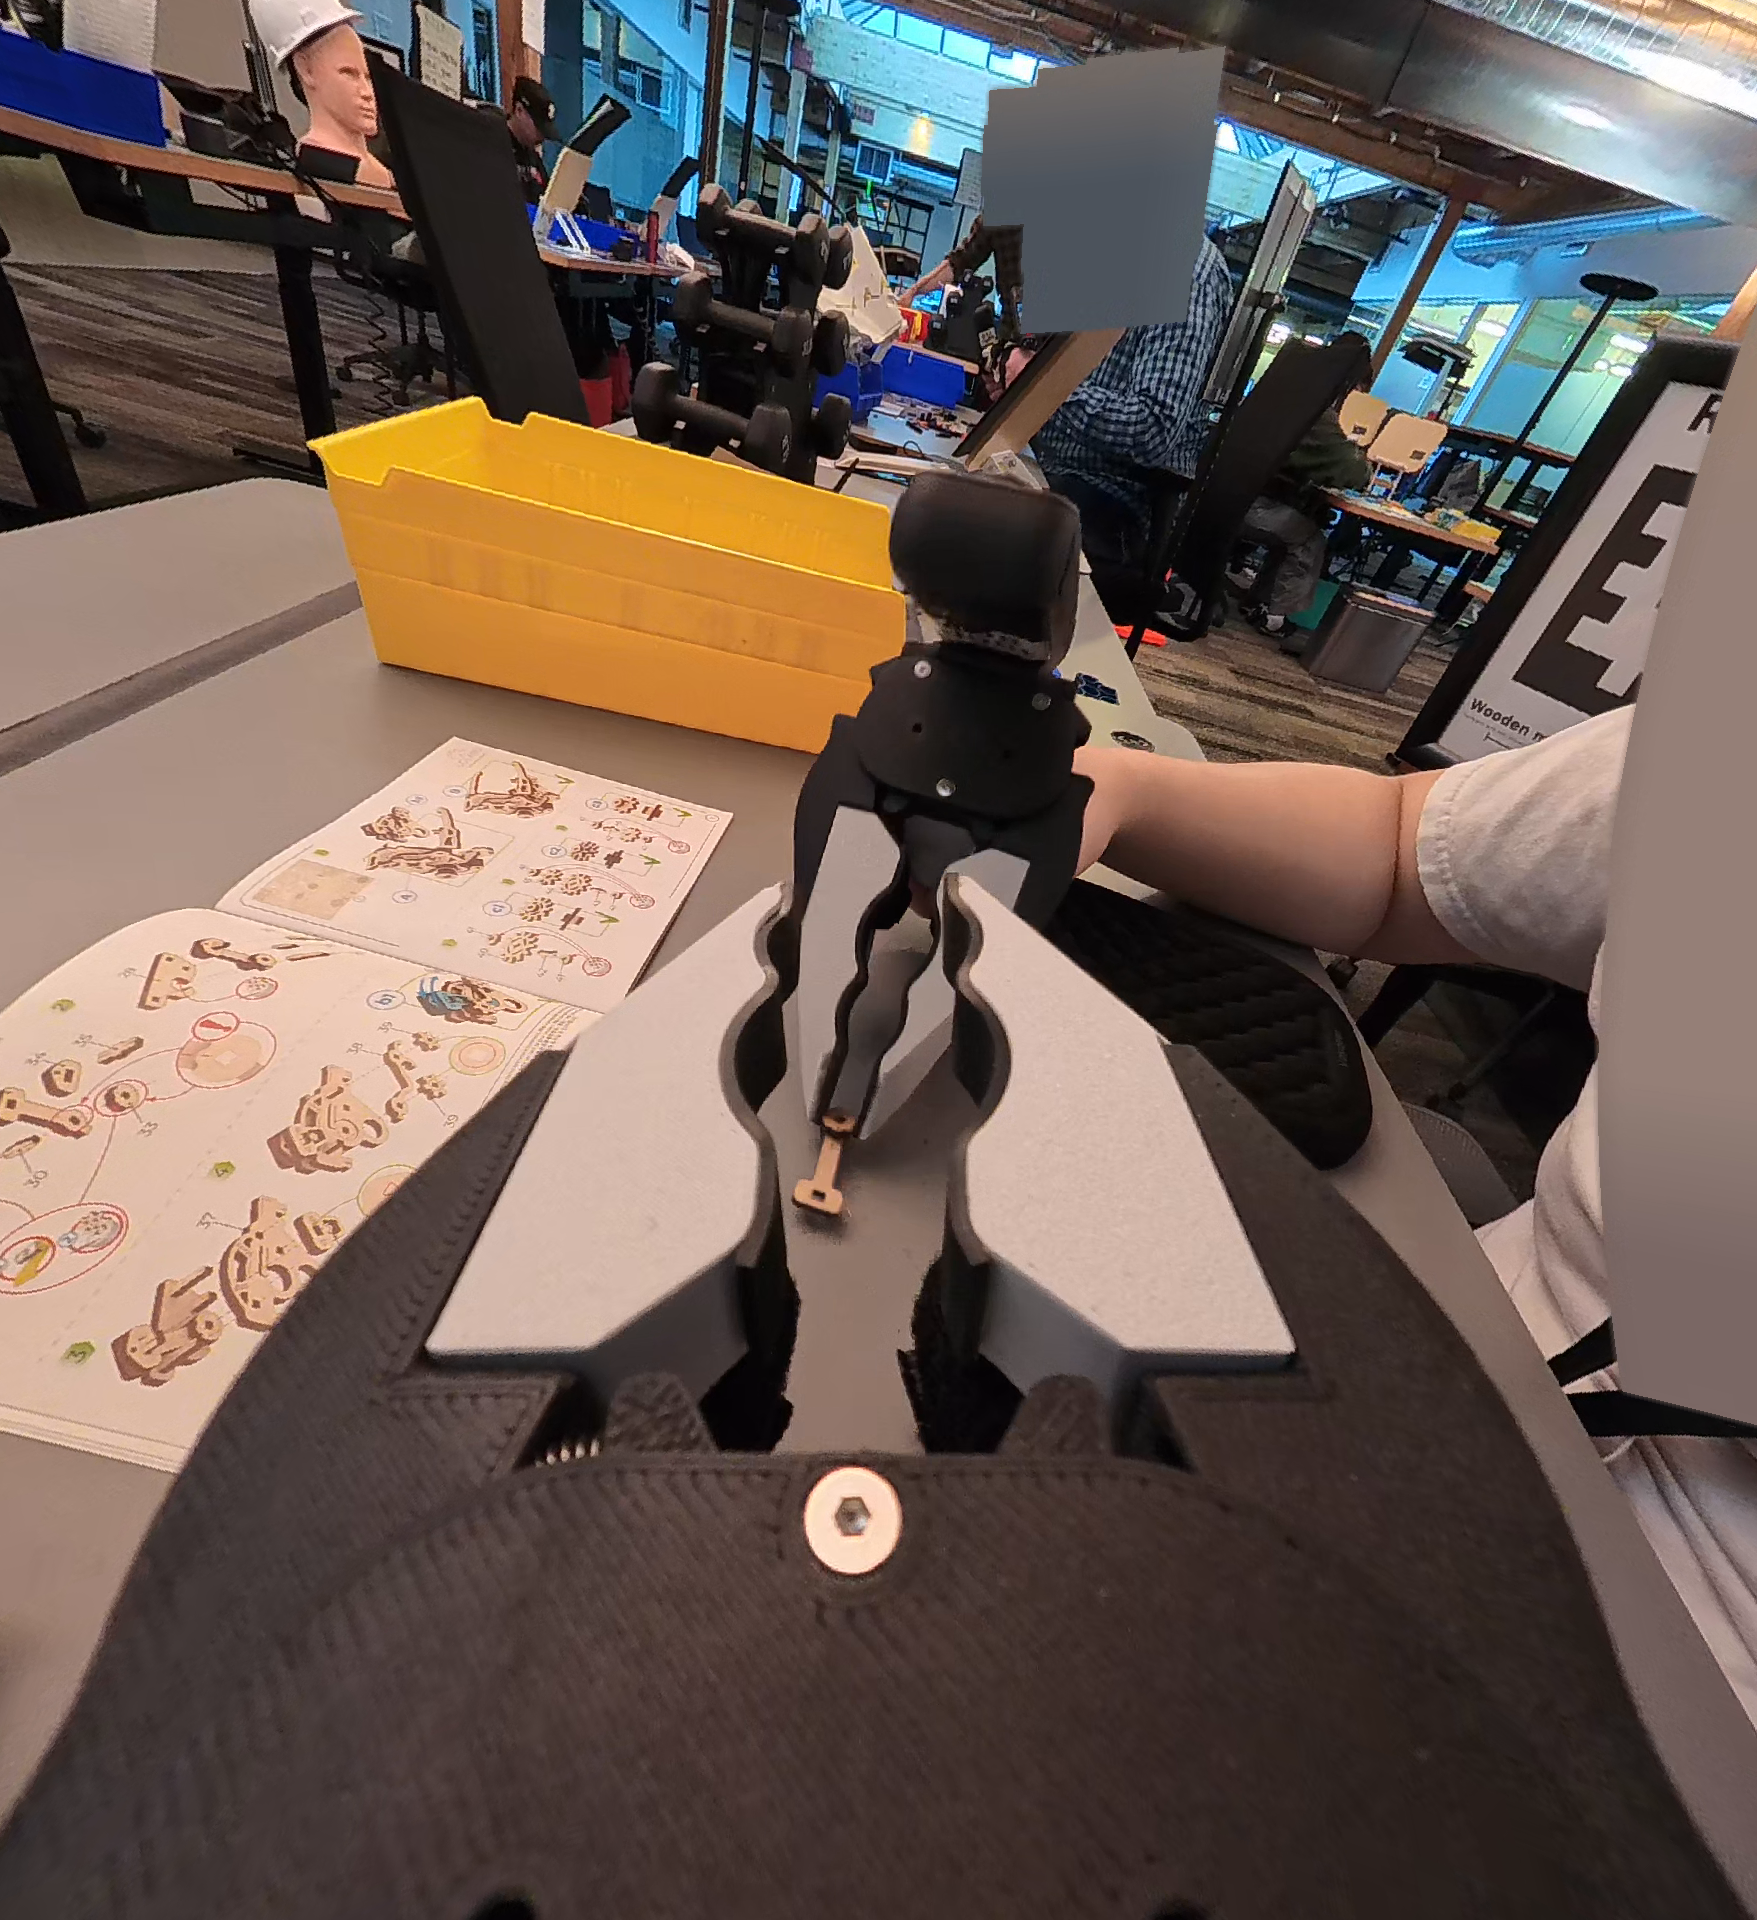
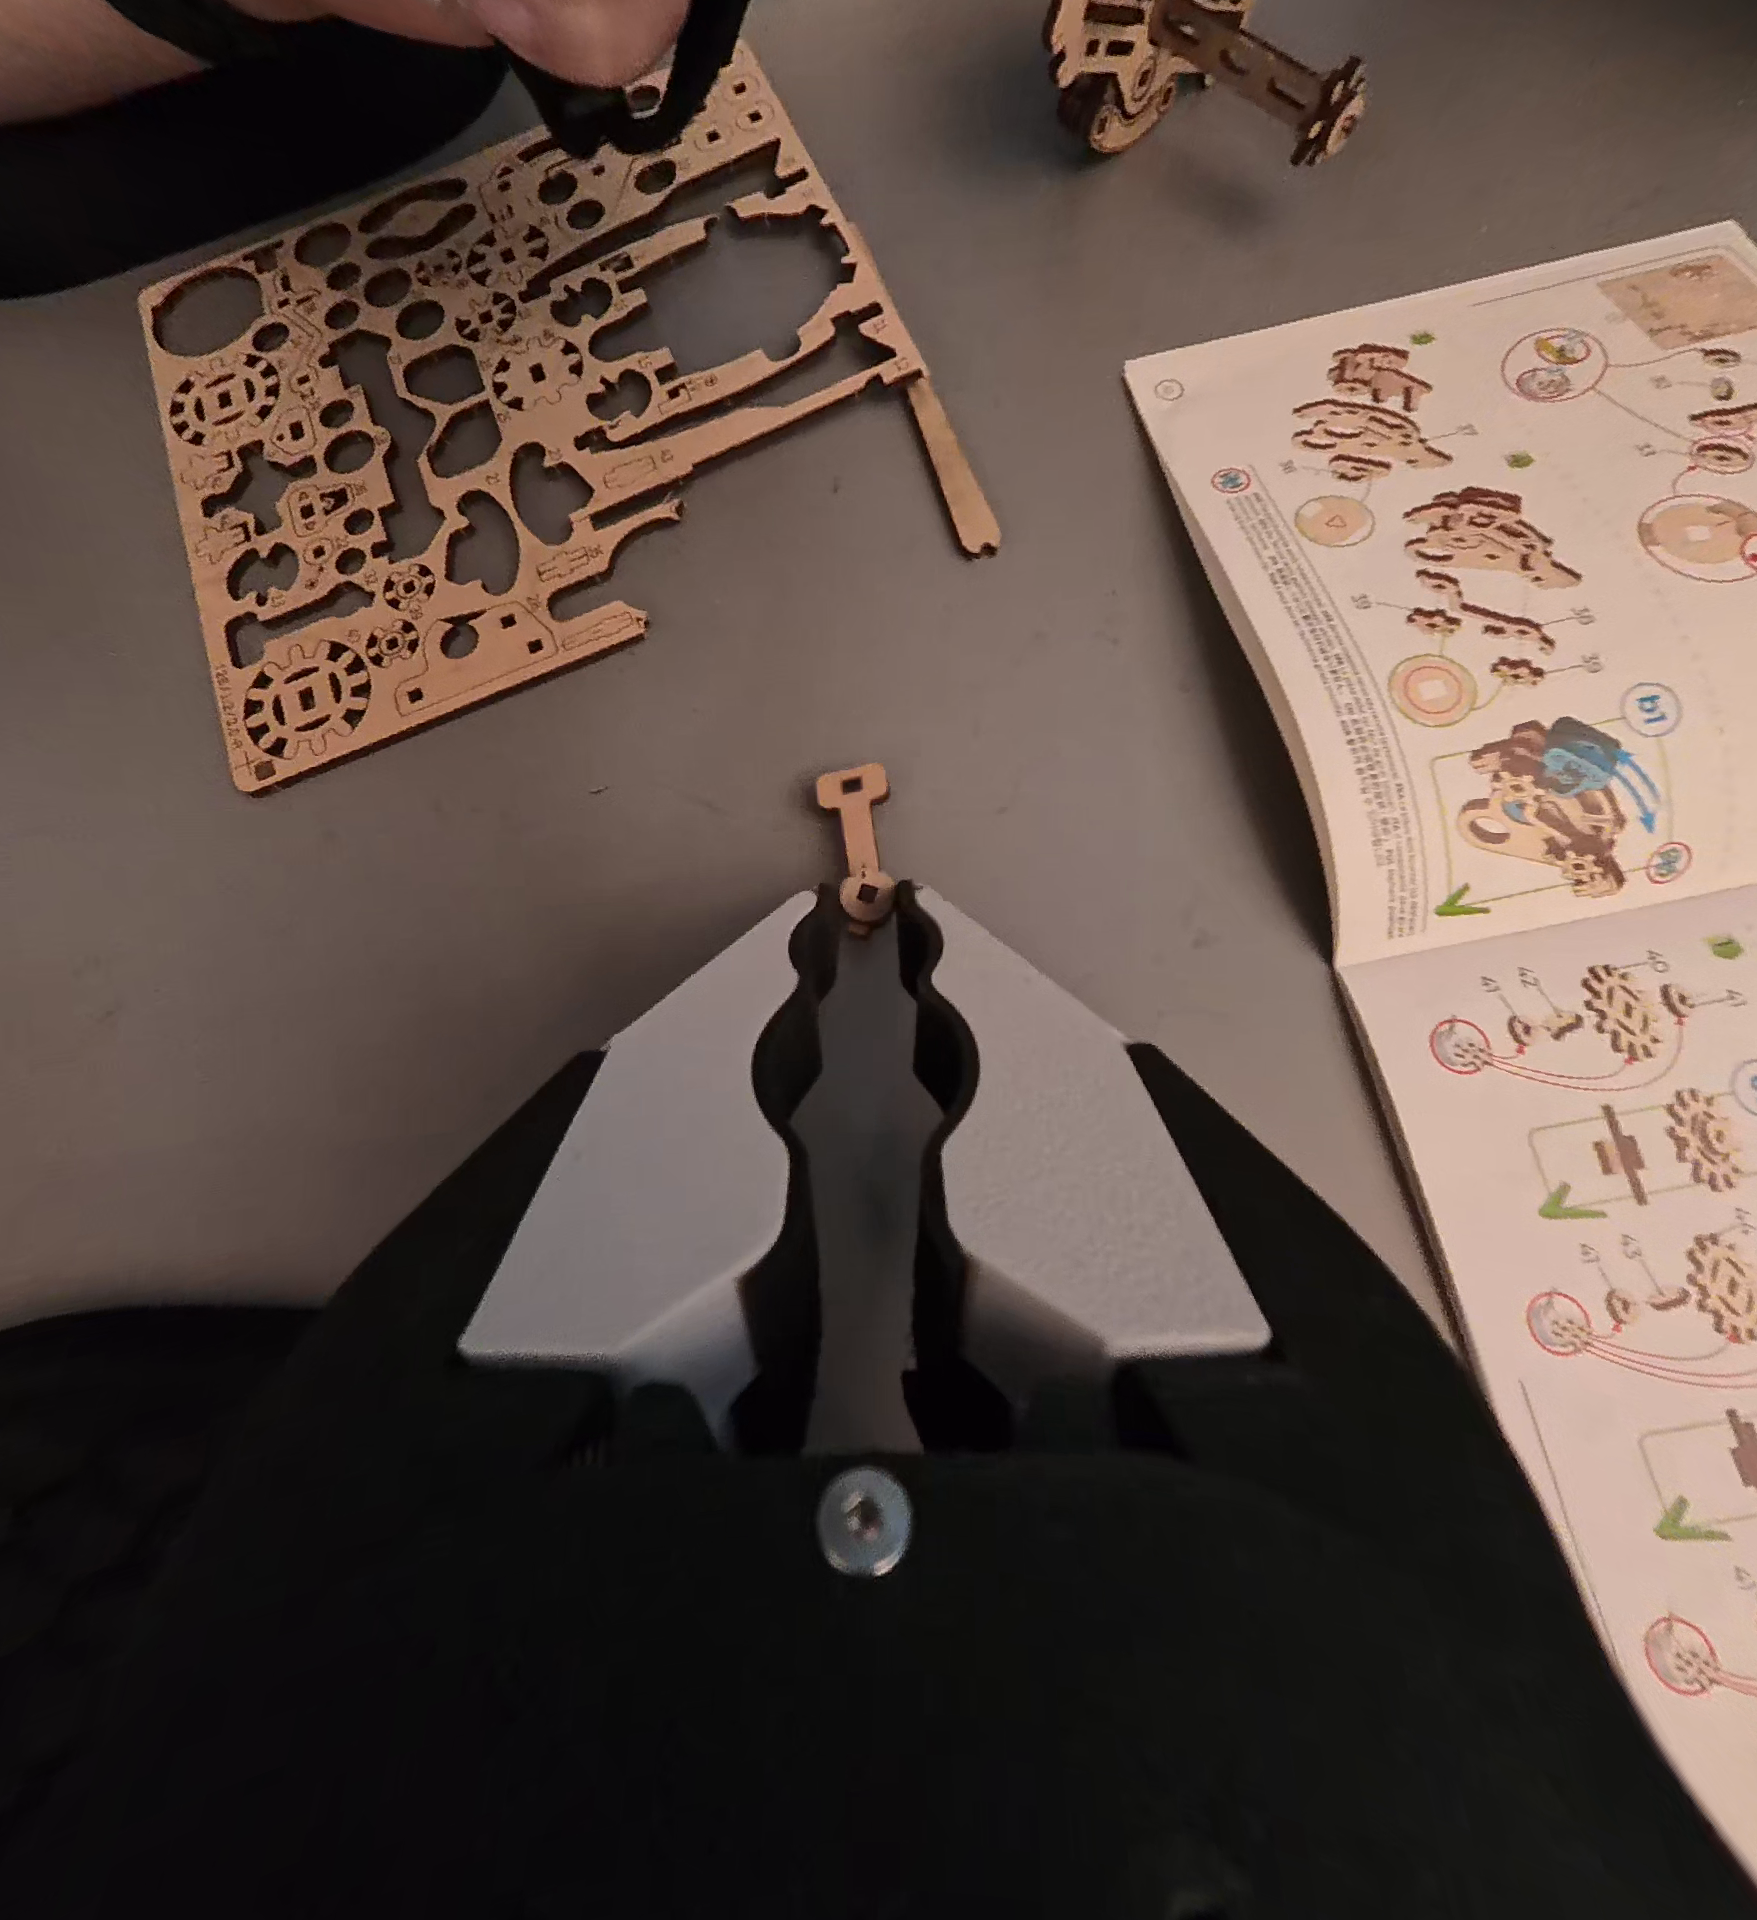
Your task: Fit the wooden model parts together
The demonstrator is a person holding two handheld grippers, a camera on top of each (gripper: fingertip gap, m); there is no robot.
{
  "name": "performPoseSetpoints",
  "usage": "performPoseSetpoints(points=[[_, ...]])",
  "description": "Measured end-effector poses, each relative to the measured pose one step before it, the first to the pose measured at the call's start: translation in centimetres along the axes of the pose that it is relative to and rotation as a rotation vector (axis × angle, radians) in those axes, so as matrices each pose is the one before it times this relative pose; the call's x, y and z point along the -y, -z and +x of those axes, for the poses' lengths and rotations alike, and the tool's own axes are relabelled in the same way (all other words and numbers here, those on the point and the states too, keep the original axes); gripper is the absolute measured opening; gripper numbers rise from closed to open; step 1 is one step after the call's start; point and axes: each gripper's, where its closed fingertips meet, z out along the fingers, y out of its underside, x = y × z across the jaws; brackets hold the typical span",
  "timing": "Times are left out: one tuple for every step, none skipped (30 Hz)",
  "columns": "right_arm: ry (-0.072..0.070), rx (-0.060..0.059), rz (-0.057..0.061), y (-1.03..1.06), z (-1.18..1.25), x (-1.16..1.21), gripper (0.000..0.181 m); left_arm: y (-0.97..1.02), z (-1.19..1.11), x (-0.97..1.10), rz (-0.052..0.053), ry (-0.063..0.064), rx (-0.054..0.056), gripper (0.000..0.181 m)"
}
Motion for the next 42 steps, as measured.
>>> performPoseSetpoints(points=[[-0.0109,0.0064,-0.0002,0.039,-0.079,0.042,0.014,0.001,0.004,-0.002,-0.0002,-0.0001,-0.0003,0.025],[-0.0093,0.0116,0.0075,0.021,-0.144,0.148,0.017,-0.003,0.024,0.007,0.0005,0.0003,-0.0015,0.025],[-0.0074,0.0063,0.011,0.003,-0.071,0.163,0.018,-0.009,0.008,-0.011,-0.0002,0.0007,-0.0007,0.025],[-0.0074,0.0006,0.0072,-0.005,0.05,0.08,0.017,-0.014,0.002,-0.016,-0.0008,0.0006,-0.0006,0.025],[-0.0076,0.0002,0.0021,-0.009,0.067,-0.008,0.016,-0.013,0.012,-0.018,-0.0008,0.0005,-0.0013,0.025],[-0.009,-0.0048,-0.0029,-0.012,0.176,-0.101,0.016,-0.017,0.01,-0.031,-0.0015,0.0,-0.0001,0.025],[-0.0068,-0.0046,-0.0021,-0.009,0.167,-0.087,0.013,-0.021,0.014,-0.02,-0.0014,-0.001,-0.0001,0.025],[-0.0036,0.0041,0.0023,-0.025,0.026,-0.047,0.011,-0.013,0.009,-0.01,-0.0006,-0.0012,-0.0003,0.025],[-0.0083,0.0033,0.0025,-0.03,0.047,-0.031,0.011,-0.02,0.015,-0.021,-0.0015,-0.0005,0.0001,0.025],[-0.0123,0.0016,-0.0016,-0.047,0.082,-0.066,0.009,-0.026,0.025,-0.026,-0.002,-0.0008,-0.0011,0.025],[-0.0069,0.0063,0.0006,-0.011,-0.025,-0.015,0.009,-0.016,0.01,-0.041,-0.0022,-0.0012,-0.0001,0.025],[-0.0013,0.0062,-0.0017,-0.003,-0.063,-0.043,0.009,-0.026,0.004,-0.038,-0.0021,-0.001,0.0001,0.025],[-0.0018,-0.0012,-0.0002,0.016,0.031,-0.008,0.009,-0.027,0.008,-0.036,-0.002,-0.0009,-0.0001,0.025],[-0.0061,0.0052,-0.0007,0.002,-0.034,-0.027,0.009,-0.021,0.018,-0.021,-0.0014,-0.0012,-0.0005,0.024],[-0.0042,0.0062,-0.0027,0.006,-0.043,-0.035,0.008,-0.022,0.004,-0.018,-0.0012,-0.0009,0.0006,0.024],[-0.0034,0.0006,0.0,-0.015,0.028,0.001,0.008,-0.015,0.001,-0.003,-0.0007,-0.0015,0.001,0.024],[0.0048,-0.0027,-0.0019,-0.003,0.014,0.0,0.009,-0.006,0.005,-0.018,-0.0009,-0.002,0.0006,0.024],[0.0145,-0.0096,-0.0028,-0.014,0.027,0.006,0.008,-0.015,-0.014,-0.031,-0.0022,-0.0017,0.0015,0.024],[0.0199,-0.013,-0.0064,-0.017,0.013,-0.008,0.008,-0.015,-0.018,-0.043,-0.0023,-0.0017,0.0017,0.024],[0.0212,-0.0157,-0.0093,-0.02,0.025,0.004,0.008,-0.015,-0.001,-0.025,-0.0015,-0.0021,0.0013,0.024],[0.0205,-0.0195,-0.0071,-0.052,0.055,0.048,0.009,-0.017,-0.003,-0.02,-0.0012,-0.0021,0.0014,0.024],[0.0246,-0.0192,-0.0052,-0.057,-0.011,0.058,0.009,-0.026,0.007,-0.029,-0.0018,-0.0022,0.0011,0.024],[0.0283,-0.0193,-0.0111,-0.017,-0.032,0.05,0.008,-0.023,-0.01,-0.039,-0.0029,-0.002,0.0015,0.024],[0.0368,-0.0228,-0.0157,0.031,-0.086,0.038,0.008,-0.017,0.01,-0.03,-0.0018,-0.0023,0.0011,0.024],[0.0507,-0.0397,-0.0151,0.194,0.068,0.136,0.008,-0.005,0.007,0.003,-0.0003,-0.0015,0.0002,0.024],[0.0472,-0.0371,0.0073,0.432,0.058,0.505,0.008,0.002,-0.006,0.008,-0.0001,-0.0001,0.0006,0.024],[0.0178,-0.0106,0.0228,0.446,-0.15,0.675,0.007,-0.008,-0.005,0.01,0.0005,0.0007,-0.0002,0.024],[-0.0018,0.0191,0.0215,0.073,-0.394,0.371,0.0,0.003,-0.007,-0.002,0.001,0.0017,-0.0008,0.024],[-0.0131,0.0102,-0.0308,-0.56,-0.104,-0.734,0.0,-0.017,-0.001,0.0,0.0005,0.0028,-0.0022,0.024],[0.0021,-0.0003,-0.0787,-0.735,0.173,-1.527,0.0,-0.016,0.006,-0.023,-0.0003,0.0031,-0.0021,0.024],[-0.0069,0.0084,0.0089,-0.097,0.026,-0.023,0.0,-0.01,0.025,0.001,0.0005,0.0017,-0.0021,0.024],[-0.0413,0.046,0.0161,0.404,-0.399,0.417,0.0,-0.006,0.05,0.021,0.0012,-0.0003,-0.002,0.024],[-0.0385,0.0318,0.0196,0.429,-0.229,0.451,0.0,0.008,0.045,0.052,0.0002,-0.0029,-0.0006,0.024],[-0.0186,-0.0014,0.0381,0.398,0.121,0.507,0.0,0.048,0.004,0.094,0.001,-0.005,0.0024,0.025],[-0.0041,-0.0106,0.0263,0.272,0.211,0.187,0.0,0.158,-0.16,0.191,0.0041,-0.006,0.0105,0.025],[-0.0012,-0.0108,0.0057,0.146,0.264,-0.116,0.0,0.267,-0.269,0.31,0.0129,-0.0062,0.0154,0.025],[-0.0031,-0.017,-0.0023,0.026,0.431,-0.174,0.0,0.41,-0.378,0.479,0.0205,-0.0059,0.0193,0.025],[-0.0055,-0.0177,0.0017,-0.035,0.475,-0.12,0.0,0.576,-0.543,0.692,0.0291,-0.005,0.0256,0.024],[-0.0078,-0.0076,0.0029,-0.066,0.344,-0.141,0.0,0.71,-0.626,0.914,0.0381,0.0018,0.0286,0.024],[-0.0094,0.0005,0.0005,-0.081,0.207,-0.185,0.0,0.769,-0.582,1.161,0.0499,0.0105,0.0236,0.024],[-0.0073,-0.0005,0.0021,-0.041,0.195,-0.125,0.001,0.854,-0.636,1.411,0.0634,0.0142,0.0273,0.025],[-0.0049,-0.0054,0.0045,-0.01,0.212,-0.038,0.001,0.925,-0.642,1.589,0.0767,0.0127,0.0308,0.025]])
